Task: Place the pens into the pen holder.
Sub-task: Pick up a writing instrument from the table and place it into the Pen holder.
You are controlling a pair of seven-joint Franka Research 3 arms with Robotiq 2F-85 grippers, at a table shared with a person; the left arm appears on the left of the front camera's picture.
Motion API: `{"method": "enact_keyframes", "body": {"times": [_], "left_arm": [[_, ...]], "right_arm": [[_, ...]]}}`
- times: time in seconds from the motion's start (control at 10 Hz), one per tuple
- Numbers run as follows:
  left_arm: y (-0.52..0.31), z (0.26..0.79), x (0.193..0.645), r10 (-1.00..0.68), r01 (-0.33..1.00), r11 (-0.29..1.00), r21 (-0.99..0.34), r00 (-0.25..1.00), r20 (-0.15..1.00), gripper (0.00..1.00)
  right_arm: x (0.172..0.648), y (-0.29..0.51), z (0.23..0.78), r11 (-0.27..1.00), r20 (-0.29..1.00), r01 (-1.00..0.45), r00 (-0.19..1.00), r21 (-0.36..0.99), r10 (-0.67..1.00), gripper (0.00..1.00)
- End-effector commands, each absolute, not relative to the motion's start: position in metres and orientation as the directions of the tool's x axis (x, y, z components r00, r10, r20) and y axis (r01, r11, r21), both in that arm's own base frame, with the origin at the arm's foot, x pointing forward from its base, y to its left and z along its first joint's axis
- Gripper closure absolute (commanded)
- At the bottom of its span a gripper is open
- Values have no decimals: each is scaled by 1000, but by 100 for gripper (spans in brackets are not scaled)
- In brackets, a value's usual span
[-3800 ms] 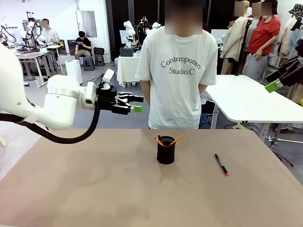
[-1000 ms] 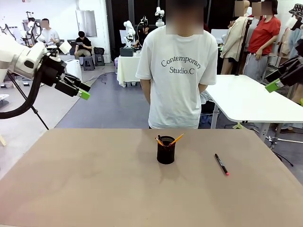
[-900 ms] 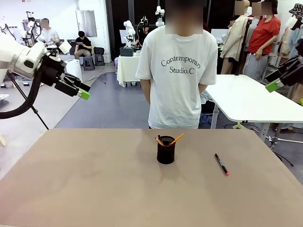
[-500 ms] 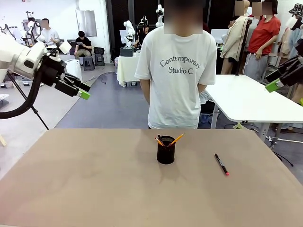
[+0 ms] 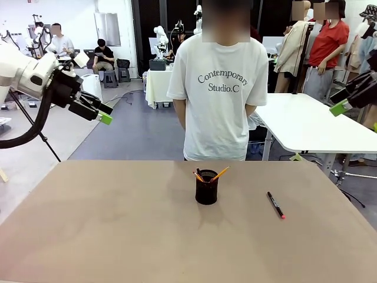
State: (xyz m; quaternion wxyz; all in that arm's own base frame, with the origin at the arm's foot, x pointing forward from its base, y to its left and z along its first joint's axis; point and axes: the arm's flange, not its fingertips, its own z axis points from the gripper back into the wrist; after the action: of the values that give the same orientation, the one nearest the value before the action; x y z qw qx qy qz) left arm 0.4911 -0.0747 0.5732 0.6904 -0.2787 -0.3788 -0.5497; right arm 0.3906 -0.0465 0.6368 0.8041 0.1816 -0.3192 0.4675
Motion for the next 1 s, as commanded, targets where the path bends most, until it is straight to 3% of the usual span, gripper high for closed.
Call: {"method": "enact_keyframes", "body": {"times": [0.0, 0.3, 0.5, 0.9], "left_arm": [[-73, 573, 491, -550, 969, 244, 32, 111, 828, 0], [-73, 573, 491, -550, 969, 244, 32, 111, 828, 0], [-73, 573, 491, -550, 969, 244, 32, 111, 828, 0], [-73, 573, 491, -550, 969, 244, 32, 111, 828, 0]], "right_arm": [[405, -16, 600, 514, 649, -857, 409, 31, 642, 0], [418, 25, 549, 615, 525, -786, 548, 57, 651, 0], [435, 38, 530, 709, 372, -705, 660, 7, 652, 0], [452, 57, 489, 818, 240, -575, 790, -28, 564, 0]]}}
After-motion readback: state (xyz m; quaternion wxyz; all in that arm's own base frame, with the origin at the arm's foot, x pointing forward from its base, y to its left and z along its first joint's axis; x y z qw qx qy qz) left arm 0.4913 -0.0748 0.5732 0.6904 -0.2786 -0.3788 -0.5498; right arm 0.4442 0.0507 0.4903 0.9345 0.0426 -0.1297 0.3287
